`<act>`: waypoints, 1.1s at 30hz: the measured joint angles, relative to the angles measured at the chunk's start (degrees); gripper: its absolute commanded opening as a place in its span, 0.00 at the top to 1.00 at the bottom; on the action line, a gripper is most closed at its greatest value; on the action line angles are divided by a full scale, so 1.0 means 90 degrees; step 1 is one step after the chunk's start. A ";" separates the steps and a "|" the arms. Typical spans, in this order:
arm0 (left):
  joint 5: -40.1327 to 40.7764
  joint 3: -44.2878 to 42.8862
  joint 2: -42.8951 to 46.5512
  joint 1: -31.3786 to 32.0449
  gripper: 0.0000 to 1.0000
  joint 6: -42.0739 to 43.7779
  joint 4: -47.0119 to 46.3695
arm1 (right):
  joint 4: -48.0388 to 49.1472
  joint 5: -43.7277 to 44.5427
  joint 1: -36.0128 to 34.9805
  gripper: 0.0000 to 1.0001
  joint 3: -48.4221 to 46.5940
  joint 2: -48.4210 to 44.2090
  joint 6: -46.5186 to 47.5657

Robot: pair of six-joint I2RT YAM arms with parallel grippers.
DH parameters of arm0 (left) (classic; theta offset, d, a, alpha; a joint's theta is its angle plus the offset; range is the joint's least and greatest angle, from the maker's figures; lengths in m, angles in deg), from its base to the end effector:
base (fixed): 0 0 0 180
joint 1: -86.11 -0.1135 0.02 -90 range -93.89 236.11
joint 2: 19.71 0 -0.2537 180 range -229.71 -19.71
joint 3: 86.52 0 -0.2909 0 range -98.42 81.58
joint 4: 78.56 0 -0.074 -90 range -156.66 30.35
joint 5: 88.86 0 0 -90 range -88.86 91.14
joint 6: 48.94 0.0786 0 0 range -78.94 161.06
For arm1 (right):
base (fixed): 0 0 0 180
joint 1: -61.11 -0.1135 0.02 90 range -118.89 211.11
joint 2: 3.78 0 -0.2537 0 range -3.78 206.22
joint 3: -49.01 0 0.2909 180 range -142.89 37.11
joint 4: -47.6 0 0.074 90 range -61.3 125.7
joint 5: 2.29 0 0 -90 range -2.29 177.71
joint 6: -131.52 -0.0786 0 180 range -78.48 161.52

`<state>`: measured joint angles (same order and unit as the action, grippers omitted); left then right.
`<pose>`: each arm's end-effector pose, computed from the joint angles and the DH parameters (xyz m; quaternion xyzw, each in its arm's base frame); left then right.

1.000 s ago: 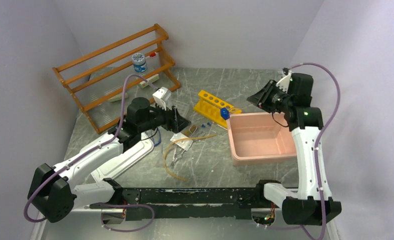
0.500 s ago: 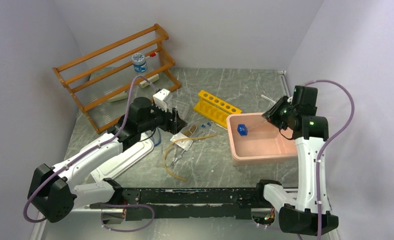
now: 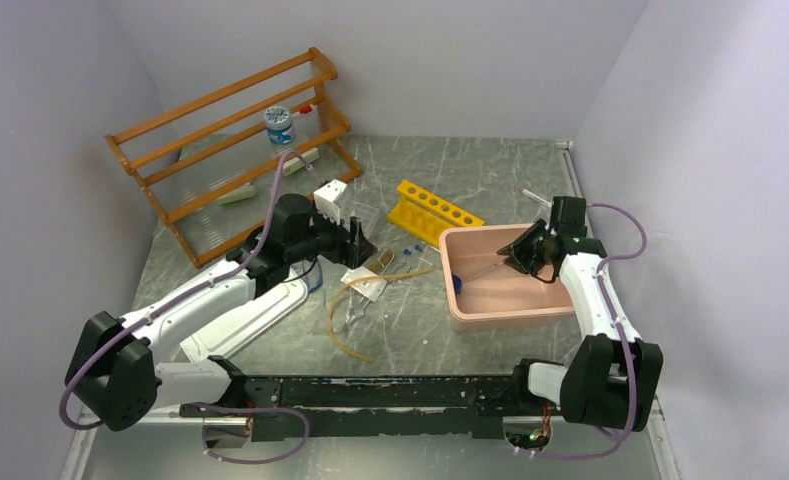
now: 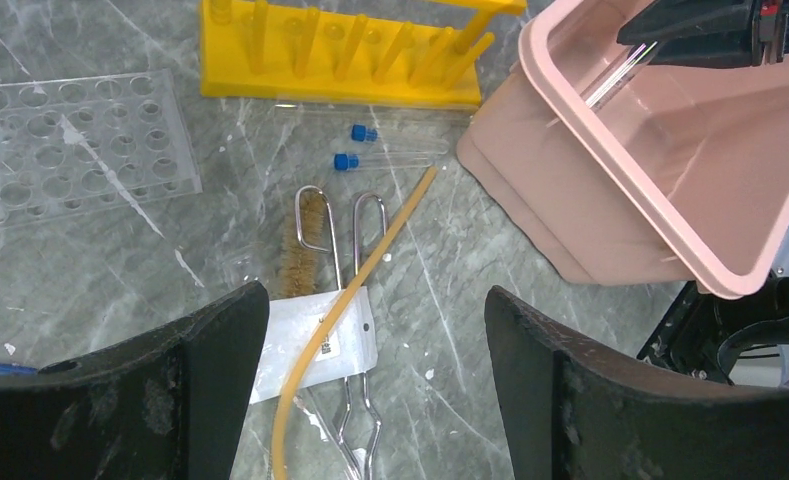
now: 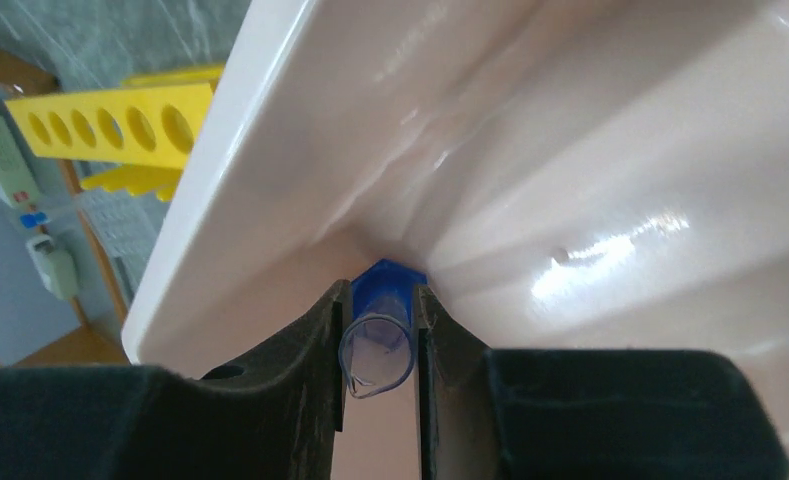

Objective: Organize the chemistry lab equipment

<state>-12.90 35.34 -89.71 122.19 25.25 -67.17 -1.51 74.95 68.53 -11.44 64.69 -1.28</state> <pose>0.2765 -0.2250 0.2328 0.2120 0.8041 -0.3307 0.4463 0.2965 -0.0211 0.1824 0.3760 0.8765 0.1870 0.2355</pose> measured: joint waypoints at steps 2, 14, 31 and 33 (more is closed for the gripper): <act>0.0039 -0.0002 -0.0061 0.0000 0.17 0.0000 -0.0002 | 0.0440 -0.0121 0.0109 0.71 0.0199 0.0078 -0.0114; 0.0308 -0.0561 -0.0831 0.0000 0.17 -0.0238 -0.0345 | 0.1576 0.0211 0.0843 0.52 0.0862 0.0648 -0.0197; 0.0743 -0.1387 -0.1545 0.0000 0.17 -0.0389 -0.0376 | 0.1214 0.1042 0.0831 0.48 0.0469 0.0056 -0.0097; 0.0872 -0.1384 -0.1452 0.0000 0.16 -0.0396 -0.0270 | 0.0899 0.1115 0.0755 0.47 0.0102 -0.0104 -0.0039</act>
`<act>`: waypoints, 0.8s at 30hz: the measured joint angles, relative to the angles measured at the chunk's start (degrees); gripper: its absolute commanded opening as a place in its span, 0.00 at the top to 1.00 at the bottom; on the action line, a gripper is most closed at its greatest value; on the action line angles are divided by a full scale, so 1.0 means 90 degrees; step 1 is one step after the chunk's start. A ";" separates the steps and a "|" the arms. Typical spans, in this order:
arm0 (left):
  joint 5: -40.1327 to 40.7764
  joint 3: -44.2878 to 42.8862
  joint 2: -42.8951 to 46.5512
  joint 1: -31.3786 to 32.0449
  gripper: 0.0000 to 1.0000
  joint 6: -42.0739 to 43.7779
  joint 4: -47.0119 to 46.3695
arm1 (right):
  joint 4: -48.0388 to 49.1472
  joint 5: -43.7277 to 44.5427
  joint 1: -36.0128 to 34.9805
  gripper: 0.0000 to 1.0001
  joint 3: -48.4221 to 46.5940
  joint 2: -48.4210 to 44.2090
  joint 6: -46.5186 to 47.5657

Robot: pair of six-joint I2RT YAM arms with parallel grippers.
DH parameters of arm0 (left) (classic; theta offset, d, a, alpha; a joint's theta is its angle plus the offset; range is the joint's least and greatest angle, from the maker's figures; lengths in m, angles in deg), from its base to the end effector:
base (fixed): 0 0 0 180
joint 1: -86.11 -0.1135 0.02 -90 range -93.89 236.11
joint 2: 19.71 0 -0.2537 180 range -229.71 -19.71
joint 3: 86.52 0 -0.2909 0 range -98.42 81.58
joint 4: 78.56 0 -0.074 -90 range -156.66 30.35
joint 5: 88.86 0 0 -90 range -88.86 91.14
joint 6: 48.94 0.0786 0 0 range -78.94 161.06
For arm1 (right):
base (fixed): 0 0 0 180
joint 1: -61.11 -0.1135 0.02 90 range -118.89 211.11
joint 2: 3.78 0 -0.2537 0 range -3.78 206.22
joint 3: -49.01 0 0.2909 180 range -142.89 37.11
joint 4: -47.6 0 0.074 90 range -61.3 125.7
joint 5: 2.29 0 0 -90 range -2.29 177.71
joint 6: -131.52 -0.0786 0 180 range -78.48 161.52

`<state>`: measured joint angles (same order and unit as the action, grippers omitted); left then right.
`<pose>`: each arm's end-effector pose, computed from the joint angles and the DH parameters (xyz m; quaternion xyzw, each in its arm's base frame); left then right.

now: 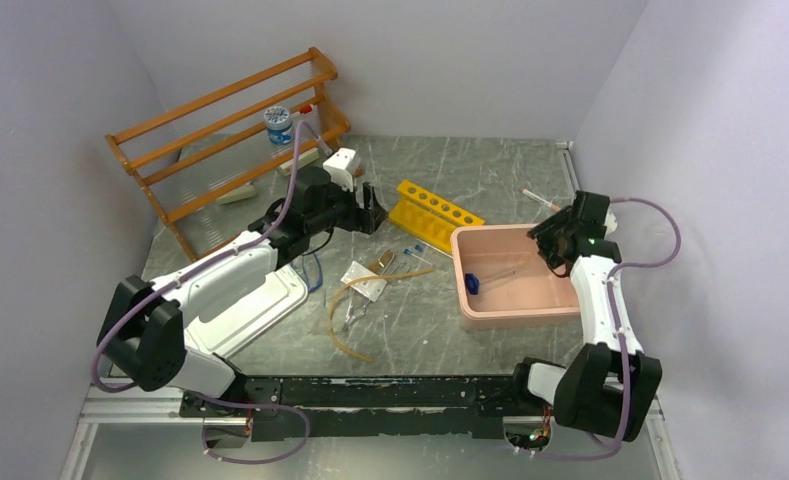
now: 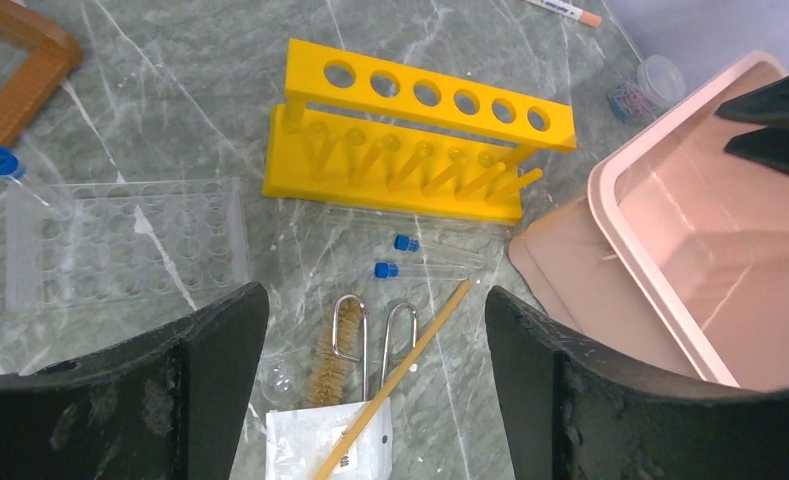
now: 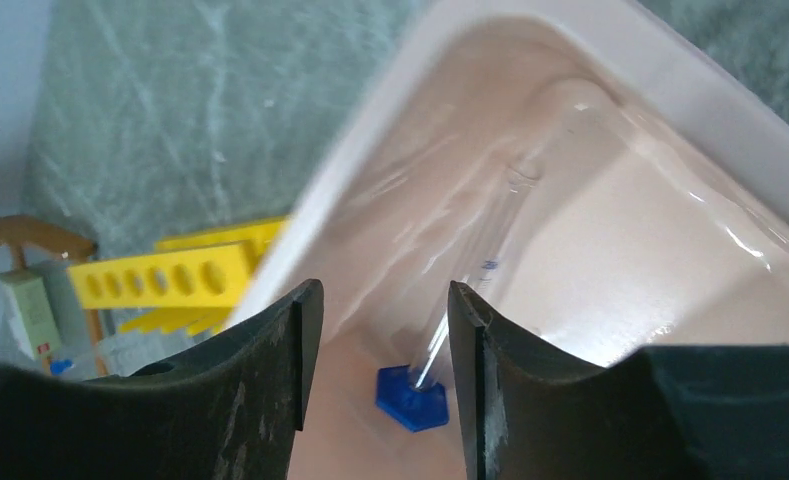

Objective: Organize the chemistry lab equipment

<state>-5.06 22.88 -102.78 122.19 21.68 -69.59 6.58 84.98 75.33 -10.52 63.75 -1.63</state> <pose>0.3304 -0.2513 0.2469 0.1500 0.8119 -0.3012 0.4770 0.3025 -0.0728 0.1923 0.4422 0.8255 0.1090 0.3333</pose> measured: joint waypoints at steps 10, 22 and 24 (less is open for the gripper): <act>0.0459 0.0036 0.0661 0.0000 0.17 -0.0233 0.0588 | -0.0879 0.0612 -0.2482 0.51 -0.2482 0.0027 0.0695; 0.2356 0.0636 0.1770 -0.0187 0.15 -0.0738 0.1540 | -0.0753 0.1722 -0.6363 0.57 -0.4306 0.2654 0.3028; 0.2710 0.0712 0.1916 -0.0228 0.14 -0.0884 0.1695 | -0.0780 0.1996 -0.6642 0.58 -0.4498 0.3208 0.3412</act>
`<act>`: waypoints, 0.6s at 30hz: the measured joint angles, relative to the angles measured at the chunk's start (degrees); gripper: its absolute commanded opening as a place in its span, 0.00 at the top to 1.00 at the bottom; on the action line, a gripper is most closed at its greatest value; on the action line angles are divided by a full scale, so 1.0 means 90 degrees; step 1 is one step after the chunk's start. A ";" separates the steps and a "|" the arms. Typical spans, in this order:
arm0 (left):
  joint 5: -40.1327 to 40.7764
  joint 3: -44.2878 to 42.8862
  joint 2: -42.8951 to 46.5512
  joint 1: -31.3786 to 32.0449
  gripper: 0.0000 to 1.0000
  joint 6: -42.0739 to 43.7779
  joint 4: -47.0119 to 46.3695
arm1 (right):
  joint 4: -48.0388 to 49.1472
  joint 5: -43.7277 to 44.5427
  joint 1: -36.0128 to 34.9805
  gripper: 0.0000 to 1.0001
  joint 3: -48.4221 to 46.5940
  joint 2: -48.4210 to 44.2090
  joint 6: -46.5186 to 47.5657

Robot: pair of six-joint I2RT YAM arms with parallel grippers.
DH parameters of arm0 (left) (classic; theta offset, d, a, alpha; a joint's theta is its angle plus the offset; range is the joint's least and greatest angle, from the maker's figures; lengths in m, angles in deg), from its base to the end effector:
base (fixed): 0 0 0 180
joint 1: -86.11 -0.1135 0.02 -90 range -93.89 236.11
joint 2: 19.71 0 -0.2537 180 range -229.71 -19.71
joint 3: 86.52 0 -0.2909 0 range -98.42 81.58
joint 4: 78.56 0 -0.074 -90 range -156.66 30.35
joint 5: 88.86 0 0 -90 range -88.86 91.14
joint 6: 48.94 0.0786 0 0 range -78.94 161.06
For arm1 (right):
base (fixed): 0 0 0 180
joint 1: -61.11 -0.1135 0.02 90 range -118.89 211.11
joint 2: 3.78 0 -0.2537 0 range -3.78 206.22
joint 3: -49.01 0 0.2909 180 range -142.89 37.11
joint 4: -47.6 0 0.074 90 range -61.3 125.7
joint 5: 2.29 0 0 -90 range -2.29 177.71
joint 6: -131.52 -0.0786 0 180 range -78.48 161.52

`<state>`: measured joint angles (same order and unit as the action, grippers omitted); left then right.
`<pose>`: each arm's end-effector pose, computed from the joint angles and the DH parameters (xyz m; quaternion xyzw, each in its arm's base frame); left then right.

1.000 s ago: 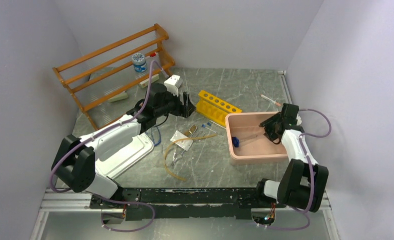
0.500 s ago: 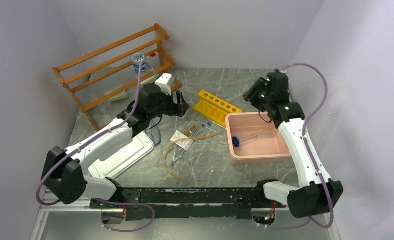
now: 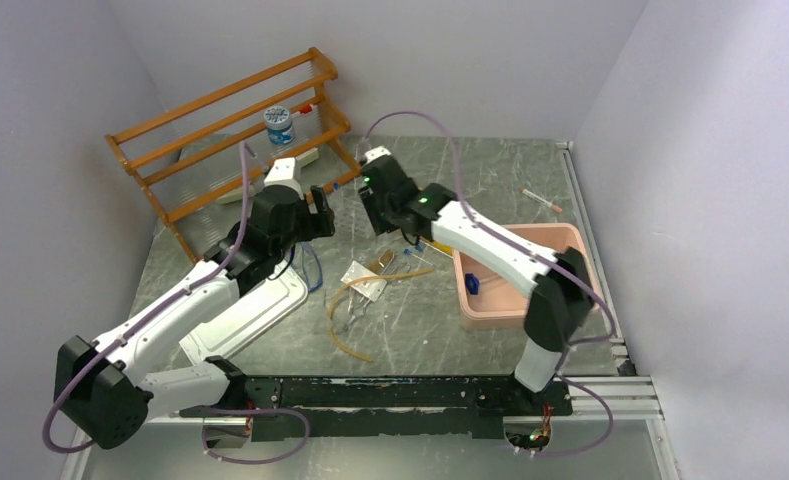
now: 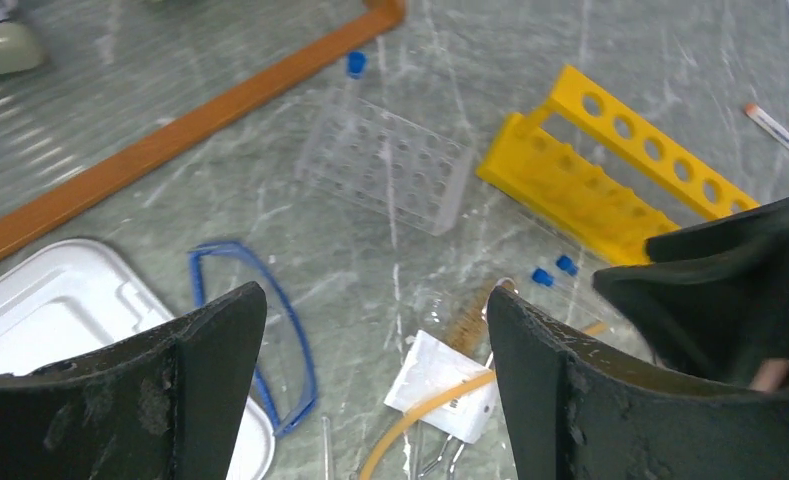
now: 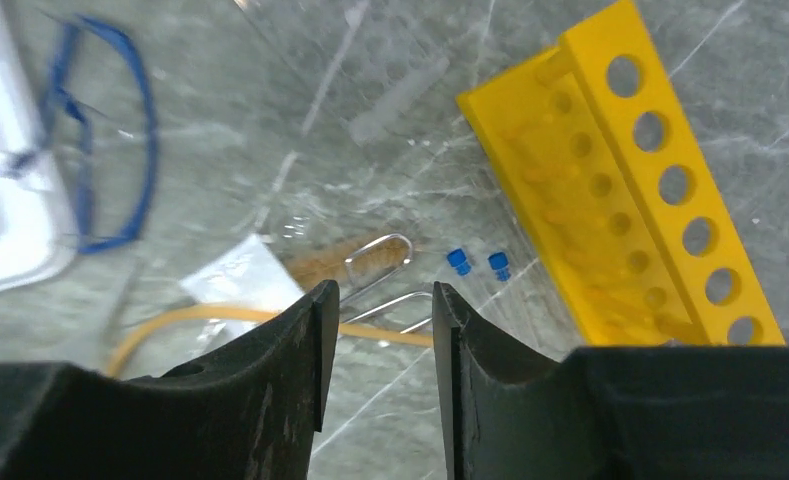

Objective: Organize the chemistry lab equipment

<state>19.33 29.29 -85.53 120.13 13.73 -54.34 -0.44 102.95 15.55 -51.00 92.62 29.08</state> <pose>0.2961 -0.1703 0.2718 -0.0350 0.8402 -0.1523 0.5193 0.3267 0.3037 0.2790 -0.2112 0.8906 0.0792 0.3950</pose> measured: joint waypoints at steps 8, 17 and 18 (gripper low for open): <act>0.1642 0.0022 0.0374 -0.0095 0.12 -0.0563 0.0692 | -0.0284 0.0748 -0.0032 0.52 -0.0270 0.1817 0.0959; 0.1965 0.0019 0.0311 -0.0131 0.13 -0.0537 0.0765 | -0.0321 0.1540 0.0085 0.46 -0.0425 0.2487 0.1812; 0.1962 0.0015 0.0250 -0.0134 0.14 -0.0522 0.0765 | -0.0301 0.1542 0.0136 0.46 -0.0464 0.2516 0.1916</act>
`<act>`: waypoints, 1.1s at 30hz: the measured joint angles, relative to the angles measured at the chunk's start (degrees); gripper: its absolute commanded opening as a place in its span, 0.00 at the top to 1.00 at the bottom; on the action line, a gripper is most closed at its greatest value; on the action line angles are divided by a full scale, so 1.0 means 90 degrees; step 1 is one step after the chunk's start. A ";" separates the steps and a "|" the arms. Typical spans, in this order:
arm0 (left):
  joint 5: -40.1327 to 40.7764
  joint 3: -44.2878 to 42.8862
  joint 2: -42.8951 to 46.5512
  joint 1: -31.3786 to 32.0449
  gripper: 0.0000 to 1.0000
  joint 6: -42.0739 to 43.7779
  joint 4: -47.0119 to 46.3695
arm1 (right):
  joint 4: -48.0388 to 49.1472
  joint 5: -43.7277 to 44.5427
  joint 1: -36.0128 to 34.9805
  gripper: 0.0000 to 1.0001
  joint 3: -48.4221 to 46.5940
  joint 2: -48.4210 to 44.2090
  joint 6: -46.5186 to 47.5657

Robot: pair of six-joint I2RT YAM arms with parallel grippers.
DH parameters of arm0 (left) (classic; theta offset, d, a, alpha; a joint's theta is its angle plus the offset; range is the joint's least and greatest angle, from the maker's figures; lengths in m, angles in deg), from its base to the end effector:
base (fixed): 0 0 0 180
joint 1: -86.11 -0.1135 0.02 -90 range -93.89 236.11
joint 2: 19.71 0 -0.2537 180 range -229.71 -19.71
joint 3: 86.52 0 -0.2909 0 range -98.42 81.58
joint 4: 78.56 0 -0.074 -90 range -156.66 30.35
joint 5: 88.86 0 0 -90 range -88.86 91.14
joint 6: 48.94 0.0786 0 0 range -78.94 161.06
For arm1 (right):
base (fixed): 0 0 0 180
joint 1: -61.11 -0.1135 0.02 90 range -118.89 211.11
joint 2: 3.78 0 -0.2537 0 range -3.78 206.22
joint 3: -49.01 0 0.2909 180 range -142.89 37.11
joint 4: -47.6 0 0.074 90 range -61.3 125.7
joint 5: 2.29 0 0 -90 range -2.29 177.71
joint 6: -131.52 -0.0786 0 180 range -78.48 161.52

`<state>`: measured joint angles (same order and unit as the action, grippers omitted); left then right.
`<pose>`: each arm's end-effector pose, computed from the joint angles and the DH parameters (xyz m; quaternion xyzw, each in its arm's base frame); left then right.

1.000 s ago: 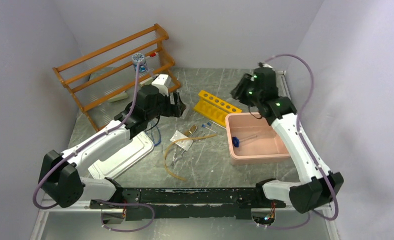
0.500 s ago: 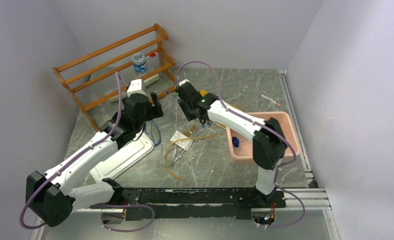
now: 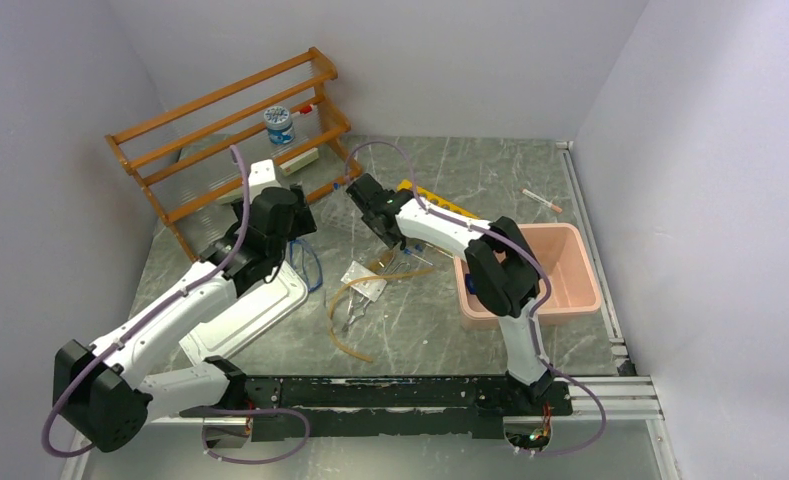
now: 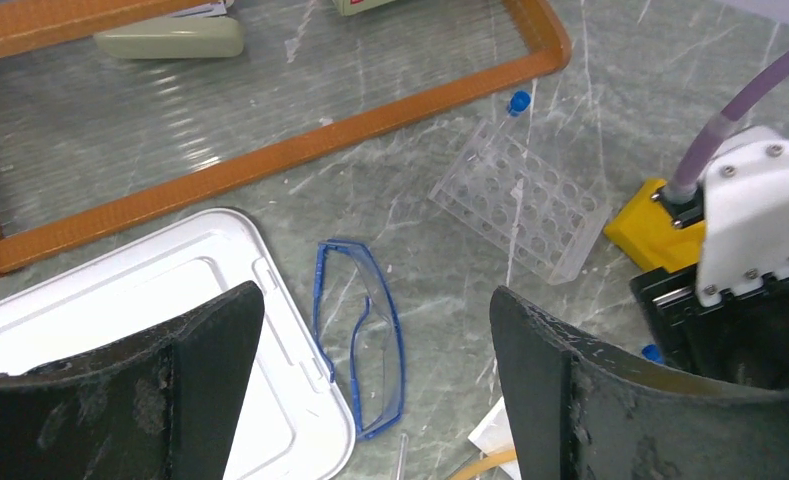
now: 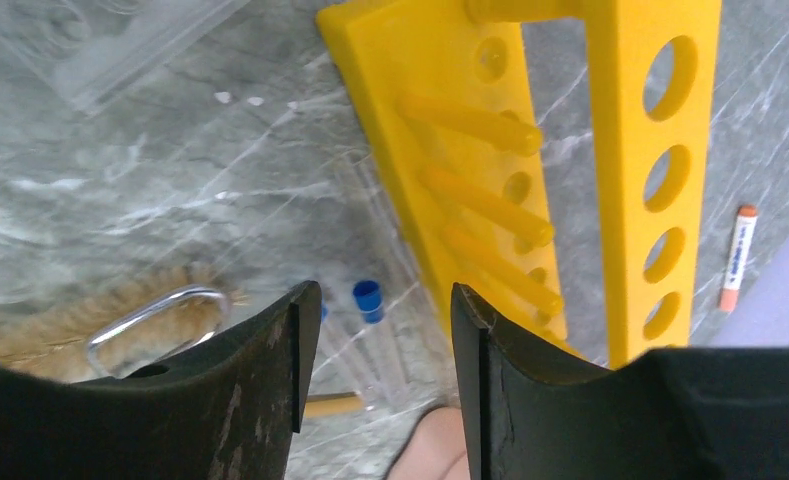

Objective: Organize the chemistry lab equipment

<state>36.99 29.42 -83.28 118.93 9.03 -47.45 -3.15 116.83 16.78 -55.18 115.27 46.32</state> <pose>0.2909 -0.1328 0.2730 -0.1467 0.8276 -0.0270 0.5412 0.3724 0.3103 0.1307 -0.3450 0.8825 -0.1621 0.2755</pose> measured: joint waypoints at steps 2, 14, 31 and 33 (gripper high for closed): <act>0.0000 -0.0036 -0.0136 0.0000 0.15 0.0063 0.0005 | 0.0046 -0.0024 0.0092 0.46 -0.0010 0.0029 0.0226; 0.0036 -0.0160 -0.0444 0.0000 0.17 0.0277 -0.0061 | 0.0187 -0.0313 0.0223 0.60 -0.0010 0.0471 0.1064; 0.0032 -0.0415 -0.0792 0.0000 0.18 0.0469 -0.0214 | 0.0294 -0.1319 0.0617 0.69 -0.0182 0.0687 0.1627; 0.0015 -0.0452 -0.0852 0.0000 0.18 0.0466 -0.0209 | 0.0272 -0.1552 0.0687 0.69 -0.0206 0.0687 0.1685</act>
<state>37.13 25.35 -90.95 118.93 13.23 -49.33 -0.70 102.86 22.96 -57.04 121.45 61.49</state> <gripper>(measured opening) 0.822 0.316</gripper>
